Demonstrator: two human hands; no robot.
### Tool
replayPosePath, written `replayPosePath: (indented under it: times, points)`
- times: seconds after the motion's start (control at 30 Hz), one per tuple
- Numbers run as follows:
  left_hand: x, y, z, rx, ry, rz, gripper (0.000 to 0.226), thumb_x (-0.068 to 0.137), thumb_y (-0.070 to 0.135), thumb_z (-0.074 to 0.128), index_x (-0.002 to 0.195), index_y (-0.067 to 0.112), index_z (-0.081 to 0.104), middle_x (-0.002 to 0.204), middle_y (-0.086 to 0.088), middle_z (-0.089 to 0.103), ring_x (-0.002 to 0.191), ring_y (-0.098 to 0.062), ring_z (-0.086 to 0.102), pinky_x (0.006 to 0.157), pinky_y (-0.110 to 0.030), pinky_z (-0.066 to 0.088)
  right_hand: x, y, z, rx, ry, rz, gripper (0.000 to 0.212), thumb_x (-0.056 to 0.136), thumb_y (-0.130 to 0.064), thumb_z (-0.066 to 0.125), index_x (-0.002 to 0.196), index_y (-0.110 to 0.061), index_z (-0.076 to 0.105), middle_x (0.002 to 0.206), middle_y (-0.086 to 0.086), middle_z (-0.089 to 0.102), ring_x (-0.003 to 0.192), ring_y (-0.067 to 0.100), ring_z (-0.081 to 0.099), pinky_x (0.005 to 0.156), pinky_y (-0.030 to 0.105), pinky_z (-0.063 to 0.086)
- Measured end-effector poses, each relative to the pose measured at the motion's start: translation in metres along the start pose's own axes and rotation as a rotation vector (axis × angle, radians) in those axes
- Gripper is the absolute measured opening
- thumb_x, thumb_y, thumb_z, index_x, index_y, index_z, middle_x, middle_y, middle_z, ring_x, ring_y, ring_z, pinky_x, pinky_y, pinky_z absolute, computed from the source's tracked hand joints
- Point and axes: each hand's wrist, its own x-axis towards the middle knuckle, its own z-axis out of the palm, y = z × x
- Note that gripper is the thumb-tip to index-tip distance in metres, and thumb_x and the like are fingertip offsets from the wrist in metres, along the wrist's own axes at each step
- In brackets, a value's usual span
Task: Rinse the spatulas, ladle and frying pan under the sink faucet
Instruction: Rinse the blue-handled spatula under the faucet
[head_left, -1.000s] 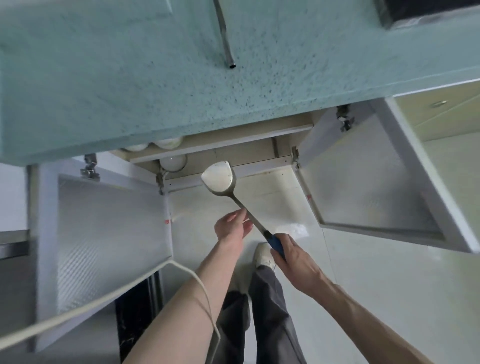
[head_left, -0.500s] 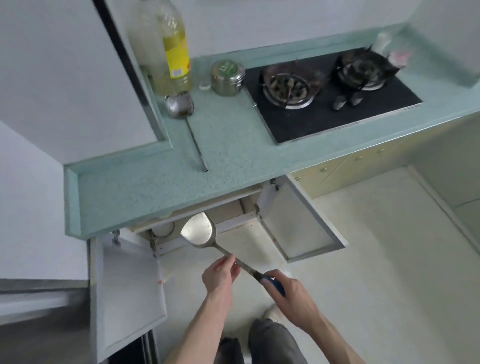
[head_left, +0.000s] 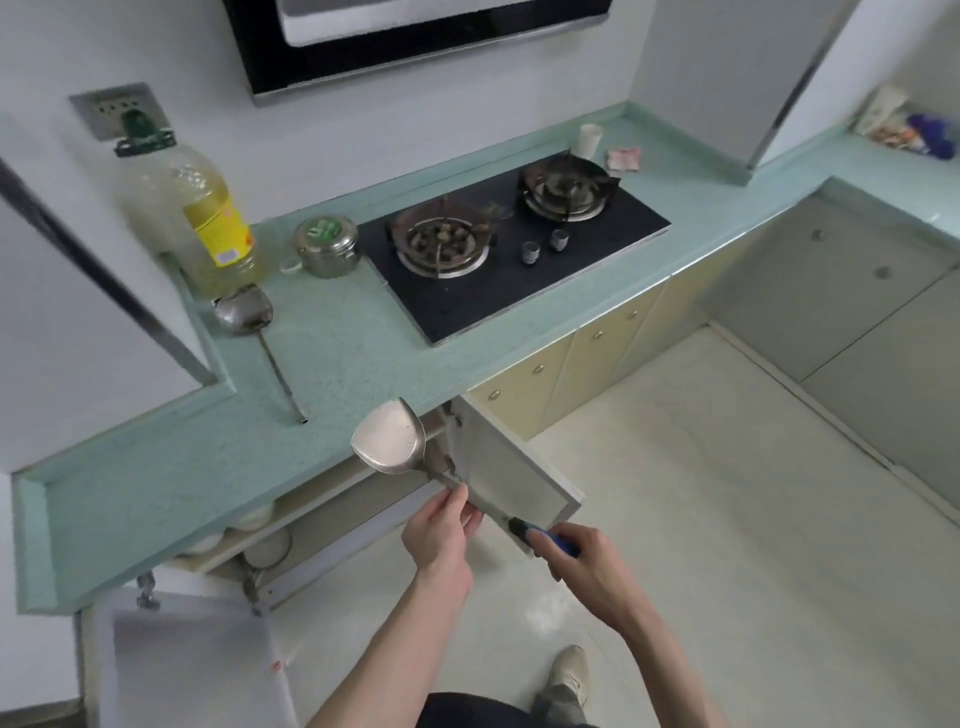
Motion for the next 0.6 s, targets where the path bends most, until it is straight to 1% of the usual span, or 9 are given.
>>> replayPosePath:
  times: [0.07, 0.13, 0.2, 0.27, 0.37, 0.43, 0.53, 0.6]
  points:
    - [-0.008, -0.010, 0.031, 0.022, -0.013, 0.015, 0.007, 0.088, -0.002, 0.076, 0.093, 0.001, 0.072, 0.092, -0.017, 0.077, 0.079, -0.024, 0.075, 0.085, -0.038, 0.060, 0.003, 0.004, -0.032, 0.035, 0.027, -0.028, 0.049, 0.092, -0.061, 0.061, 0.080, -0.014, 0.067, 0.059, -0.008, 0.052, 0.053, 0.012, 0.039, 0.052, 0.025, 0.031]
    - [-0.015, -0.022, 0.063, 0.047, -0.023, 0.032, 0.009, 0.087, 0.000, 0.078, 0.094, 0.002, 0.072, 0.093, -0.018, 0.077, 0.080, -0.025, 0.075, 0.080, -0.035, 0.060, 0.006, 0.011, -0.063, 0.071, 0.056, -0.047, 0.045, 0.093, -0.056, 0.065, 0.078, -0.013, 0.068, 0.060, -0.007, 0.050, 0.053, 0.012, 0.037, 0.051, 0.025, 0.029]
    - [-0.023, -0.036, 0.093, 0.063, -0.032, 0.044, 0.010, 0.087, -0.001, 0.077, 0.093, 0.003, 0.071, 0.089, -0.017, 0.076, 0.074, -0.021, 0.075, 0.073, -0.031, 0.059, 0.009, 0.020, -0.092, 0.090, 0.085, -0.057, 0.043, 0.091, -0.053, 0.067, 0.078, -0.013, 0.067, 0.060, -0.006, 0.048, 0.054, 0.012, 0.036, 0.052, 0.027, 0.028]
    - [-0.031, -0.051, 0.124, 0.054, -0.053, 0.051, 0.011, 0.087, -0.002, 0.077, 0.095, 0.001, 0.070, 0.086, -0.017, 0.075, 0.069, -0.020, 0.074, 0.071, -0.030, 0.059, 0.013, 0.031, -0.121, 0.111, 0.112, -0.064, 0.043, 0.089, -0.053, 0.067, 0.078, -0.012, 0.066, 0.060, -0.006, 0.047, 0.055, 0.012, 0.035, 0.054, 0.030, 0.028]
    - [-0.044, -0.076, 0.169, 0.042, -0.096, 0.055, 0.018, 0.088, -0.001, 0.076, 0.105, -0.004, 0.071, 0.089, -0.017, 0.075, 0.081, -0.027, 0.074, 0.080, -0.038, 0.060, 0.017, 0.045, -0.162, 0.147, 0.143, -0.058, 0.045, 0.090, -0.051, 0.068, 0.078, -0.008, 0.064, 0.060, -0.006, 0.044, 0.054, 0.013, 0.034, 0.053, 0.030, 0.026]
    - [-0.053, -0.095, 0.201, 0.061, -0.129, 0.054, 0.021, 0.089, 0.000, 0.075, 0.109, -0.005, 0.071, 0.090, -0.014, 0.076, 0.083, -0.026, 0.074, 0.083, -0.041, 0.058, 0.019, 0.056, -0.191, 0.166, 0.169, -0.059, 0.042, 0.091, -0.048, 0.069, 0.078, -0.008, 0.065, 0.059, -0.006, 0.046, 0.053, 0.012, 0.034, 0.051, 0.028, 0.027]
    - [-0.064, -0.121, 0.246, 0.075, -0.181, 0.066, 0.018, 0.088, -0.001, 0.076, 0.105, -0.006, 0.072, 0.089, -0.015, 0.075, 0.081, -0.025, 0.073, 0.072, -0.030, 0.062, 0.019, 0.073, -0.232, 0.192, 0.219, -0.053, 0.038, 0.092, -0.042, 0.070, 0.076, -0.008, 0.066, 0.057, -0.007, 0.048, 0.050, 0.012, 0.035, 0.049, 0.027, 0.027]
    - [-0.070, -0.137, 0.273, 0.102, -0.225, 0.068, 0.015, 0.087, -0.001, 0.077, 0.101, -0.005, 0.073, 0.089, -0.016, 0.075, 0.078, -0.024, 0.073, 0.069, -0.028, 0.062, 0.019, 0.084, -0.256, 0.217, 0.252, -0.049, 0.038, 0.093, -0.041, 0.070, 0.073, -0.009, 0.065, 0.054, -0.009, 0.047, 0.050, 0.013, 0.034, 0.049, 0.027, 0.027]
